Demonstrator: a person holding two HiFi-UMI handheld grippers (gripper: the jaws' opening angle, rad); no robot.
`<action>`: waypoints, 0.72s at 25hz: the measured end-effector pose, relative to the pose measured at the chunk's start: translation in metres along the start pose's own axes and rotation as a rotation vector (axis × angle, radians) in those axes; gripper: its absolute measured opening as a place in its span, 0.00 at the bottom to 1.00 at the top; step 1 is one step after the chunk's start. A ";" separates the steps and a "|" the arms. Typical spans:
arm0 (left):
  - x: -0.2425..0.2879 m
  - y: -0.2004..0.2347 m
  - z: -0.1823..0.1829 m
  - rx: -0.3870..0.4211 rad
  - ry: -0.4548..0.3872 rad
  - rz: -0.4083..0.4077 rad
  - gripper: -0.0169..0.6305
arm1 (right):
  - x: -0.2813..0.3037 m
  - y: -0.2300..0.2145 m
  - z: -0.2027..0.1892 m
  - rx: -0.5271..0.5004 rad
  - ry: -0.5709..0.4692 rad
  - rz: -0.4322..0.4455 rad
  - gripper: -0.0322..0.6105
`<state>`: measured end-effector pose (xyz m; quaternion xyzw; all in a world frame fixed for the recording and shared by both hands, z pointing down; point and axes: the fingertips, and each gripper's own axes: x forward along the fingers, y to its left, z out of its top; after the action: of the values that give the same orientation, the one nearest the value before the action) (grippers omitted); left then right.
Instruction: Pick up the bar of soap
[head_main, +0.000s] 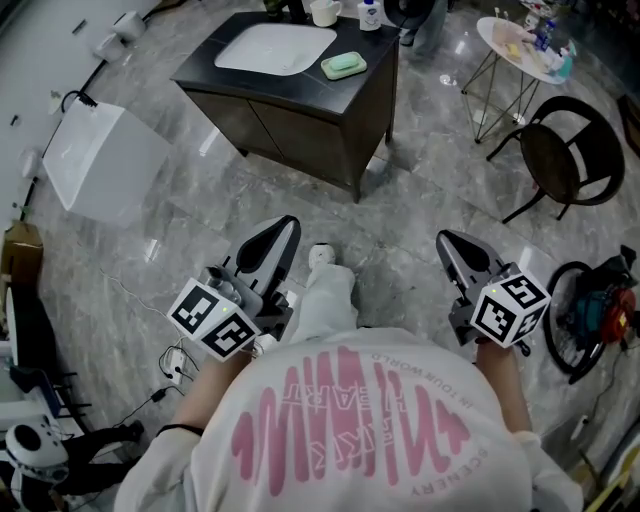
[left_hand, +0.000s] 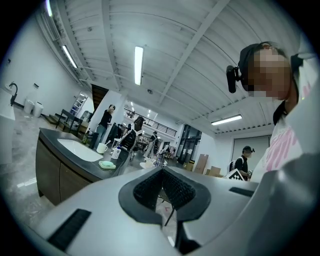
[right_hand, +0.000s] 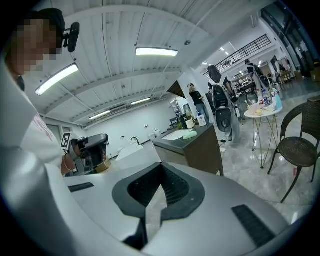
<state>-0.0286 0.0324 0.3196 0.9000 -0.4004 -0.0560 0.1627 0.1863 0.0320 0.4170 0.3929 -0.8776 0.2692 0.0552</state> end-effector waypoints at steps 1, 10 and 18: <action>0.004 0.003 0.000 -0.004 0.000 -0.007 0.04 | 0.001 -0.002 0.001 0.006 0.003 -0.010 0.06; 0.056 0.020 0.007 -0.011 0.008 -0.121 0.04 | 0.011 -0.026 0.010 0.039 -0.005 -0.096 0.06; 0.093 0.071 0.024 -0.041 0.036 -0.169 0.04 | 0.054 -0.040 0.039 0.053 -0.041 -0.141 0.06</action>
<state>-0.0216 -0.0864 0.3237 0.9280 -0.3189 -0.0613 0.1829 0.1829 -0.0457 0.4177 0.4603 -0.8413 0.2796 0.0457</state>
